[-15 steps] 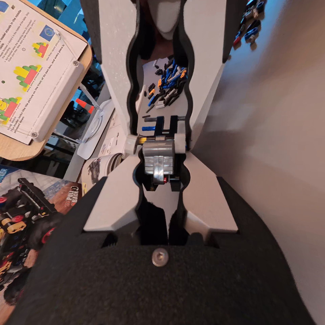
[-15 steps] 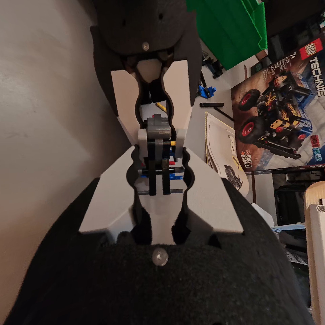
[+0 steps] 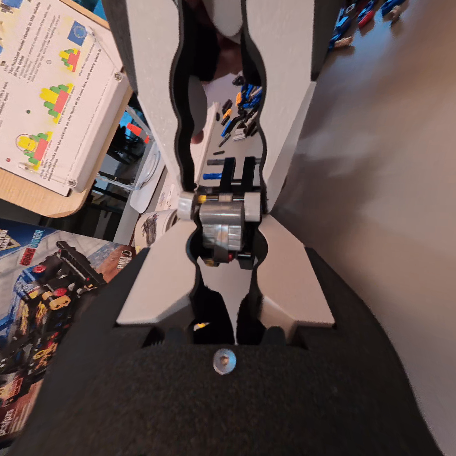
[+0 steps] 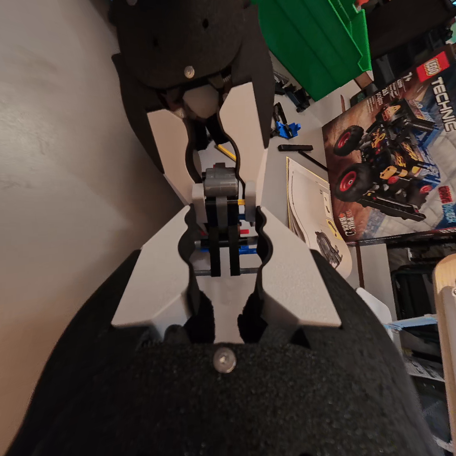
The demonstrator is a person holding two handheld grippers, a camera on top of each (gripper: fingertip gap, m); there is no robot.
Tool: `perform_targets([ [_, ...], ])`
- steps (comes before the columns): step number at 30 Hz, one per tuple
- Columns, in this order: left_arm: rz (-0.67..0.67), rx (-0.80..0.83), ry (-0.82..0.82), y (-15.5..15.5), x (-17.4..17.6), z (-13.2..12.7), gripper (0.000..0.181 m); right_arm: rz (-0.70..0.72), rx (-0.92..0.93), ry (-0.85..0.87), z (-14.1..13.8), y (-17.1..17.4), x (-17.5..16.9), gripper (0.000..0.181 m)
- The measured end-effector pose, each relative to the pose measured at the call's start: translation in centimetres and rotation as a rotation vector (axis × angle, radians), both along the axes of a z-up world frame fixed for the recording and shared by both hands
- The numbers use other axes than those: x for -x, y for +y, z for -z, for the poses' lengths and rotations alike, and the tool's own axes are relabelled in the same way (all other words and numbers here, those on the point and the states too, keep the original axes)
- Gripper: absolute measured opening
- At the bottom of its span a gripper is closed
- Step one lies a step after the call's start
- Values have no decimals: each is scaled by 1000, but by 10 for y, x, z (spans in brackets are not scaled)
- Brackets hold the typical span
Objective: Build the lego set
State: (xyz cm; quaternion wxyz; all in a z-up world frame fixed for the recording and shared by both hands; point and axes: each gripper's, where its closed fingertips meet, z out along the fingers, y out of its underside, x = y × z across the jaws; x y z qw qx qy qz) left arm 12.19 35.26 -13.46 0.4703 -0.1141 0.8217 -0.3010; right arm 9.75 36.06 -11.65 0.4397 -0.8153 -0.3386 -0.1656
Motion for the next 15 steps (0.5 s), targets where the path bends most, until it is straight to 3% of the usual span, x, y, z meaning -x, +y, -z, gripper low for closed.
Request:
perform_targets([
  [5,-95,-27,-81,12,-12,-6,50,28,-32,-54,0,5,-7,47],
  [12,-130,-145,-53,14,-13,11,27,7,0,64,6,9,3,52],
  [15,-127,-175,-73,15,-14,11,27,6,25,-16,7,9,2,52],
])
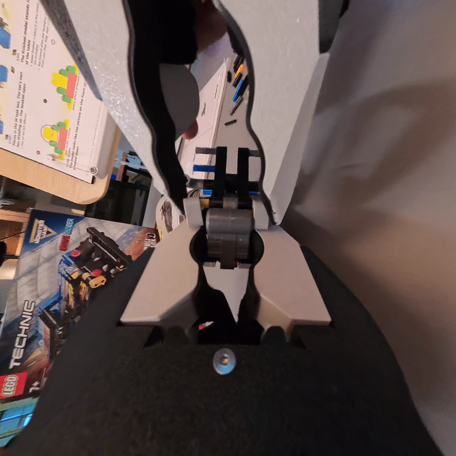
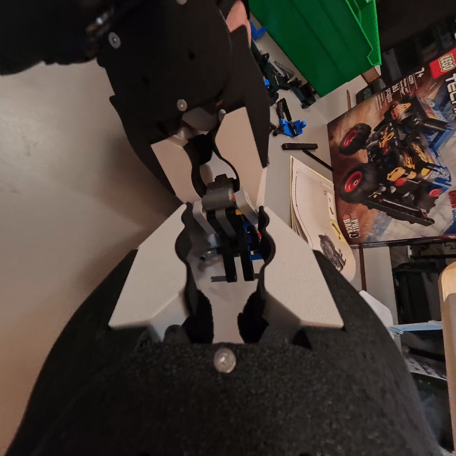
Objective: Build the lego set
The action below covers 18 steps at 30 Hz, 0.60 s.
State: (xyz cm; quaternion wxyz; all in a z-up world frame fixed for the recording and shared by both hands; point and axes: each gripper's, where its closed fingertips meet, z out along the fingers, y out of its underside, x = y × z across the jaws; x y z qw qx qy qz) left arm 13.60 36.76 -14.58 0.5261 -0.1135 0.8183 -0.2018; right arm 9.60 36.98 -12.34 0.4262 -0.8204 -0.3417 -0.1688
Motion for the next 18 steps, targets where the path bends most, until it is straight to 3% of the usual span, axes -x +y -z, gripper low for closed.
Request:
perform_targets([
  [7,10,69,12,1,0,-3,35,6,-38,14,-2,0,0,52],
  [18,64,117,77,-3,7,-1,27,-23,-126,-61,-3,2,1,50],
])
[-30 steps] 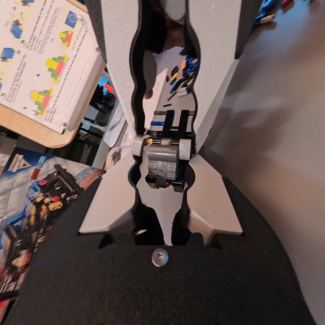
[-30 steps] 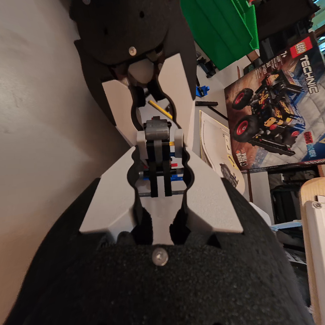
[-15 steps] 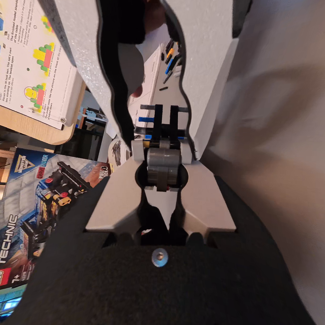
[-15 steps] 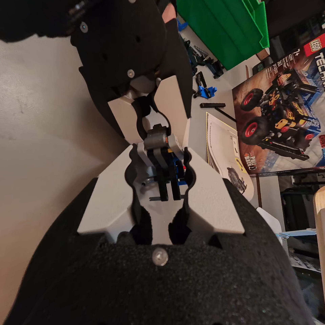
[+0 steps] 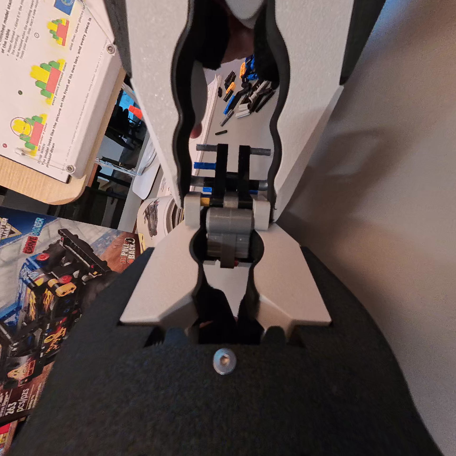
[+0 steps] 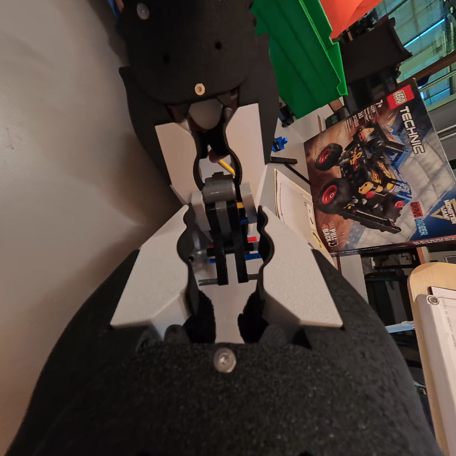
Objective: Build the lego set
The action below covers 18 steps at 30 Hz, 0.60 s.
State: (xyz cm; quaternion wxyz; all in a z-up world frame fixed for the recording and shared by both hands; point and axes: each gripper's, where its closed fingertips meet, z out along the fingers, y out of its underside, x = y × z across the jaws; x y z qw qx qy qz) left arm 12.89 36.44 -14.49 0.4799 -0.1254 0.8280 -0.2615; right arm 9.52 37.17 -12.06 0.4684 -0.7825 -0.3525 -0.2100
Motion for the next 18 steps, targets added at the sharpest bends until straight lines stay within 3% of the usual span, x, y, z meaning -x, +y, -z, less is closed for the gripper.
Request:
perform_targets([
  [8,-9,-4,4,0,-1,0,27,29,-17,44,1,-1,-2,50],
  [18,-6,-63,-40,1,-4,1,27,67,-40,-62,4,-2,-4,49],
])
